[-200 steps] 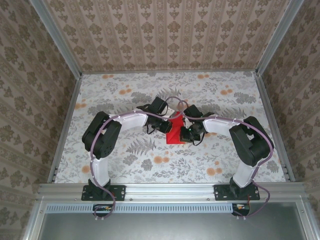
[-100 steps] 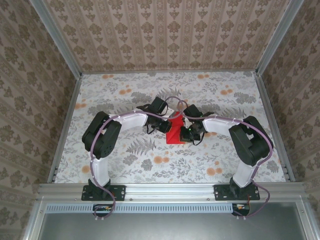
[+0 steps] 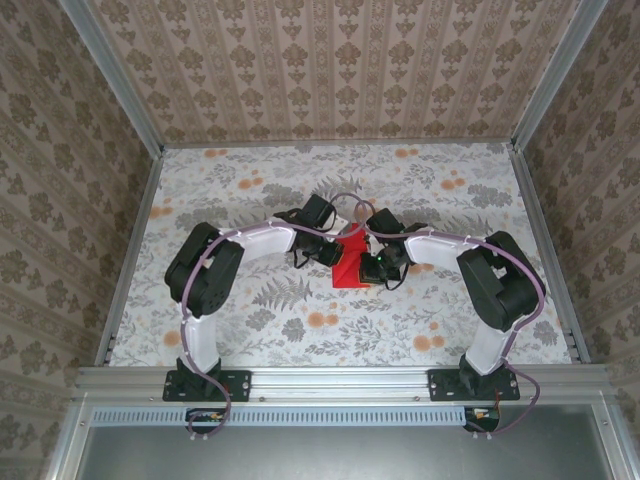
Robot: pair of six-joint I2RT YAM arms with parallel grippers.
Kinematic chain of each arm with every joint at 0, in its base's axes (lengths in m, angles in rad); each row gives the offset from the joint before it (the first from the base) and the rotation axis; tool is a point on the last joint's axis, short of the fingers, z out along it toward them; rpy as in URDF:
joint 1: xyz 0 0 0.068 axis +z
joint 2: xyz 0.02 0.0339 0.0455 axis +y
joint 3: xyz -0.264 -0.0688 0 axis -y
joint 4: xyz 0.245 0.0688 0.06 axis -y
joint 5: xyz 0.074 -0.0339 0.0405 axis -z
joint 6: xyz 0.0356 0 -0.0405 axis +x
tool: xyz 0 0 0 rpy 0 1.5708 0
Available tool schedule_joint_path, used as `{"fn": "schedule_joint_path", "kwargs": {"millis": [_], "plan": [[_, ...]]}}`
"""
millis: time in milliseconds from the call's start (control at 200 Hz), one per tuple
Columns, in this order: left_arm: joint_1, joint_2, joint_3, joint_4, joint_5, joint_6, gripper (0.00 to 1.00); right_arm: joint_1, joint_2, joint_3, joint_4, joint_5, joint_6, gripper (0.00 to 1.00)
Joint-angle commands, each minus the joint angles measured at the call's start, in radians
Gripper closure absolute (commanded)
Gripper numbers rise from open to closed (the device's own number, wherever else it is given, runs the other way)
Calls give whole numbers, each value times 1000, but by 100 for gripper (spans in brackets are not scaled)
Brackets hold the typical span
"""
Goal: Fold a paper plane with a square sheet of paper (fold left side to right side)
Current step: Fold the triangle a second time at the center of the table.
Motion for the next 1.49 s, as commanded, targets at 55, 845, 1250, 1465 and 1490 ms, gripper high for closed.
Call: {"fn": "schedule_joint_path", "kwargs": {"millis": [55,845,1250,1465,1490], "plan": [[6,26,-14,-14,-1,23,100,-3,35,7,-42,12,-10,97],[1,34,-34,-5,-29,25,100,-88,-112,-114,222,-175,80,96],[-5,34,-27,-2,-32,24,100,-110,-12,-130,580,-299,252,99],[-9,32,-25,-5,-37,25,100,-89,67,-68,583,-303,249,99],[-9,32,-25,-7,-38,24,100,-88,71,-67,583,-303,249,100]]}}
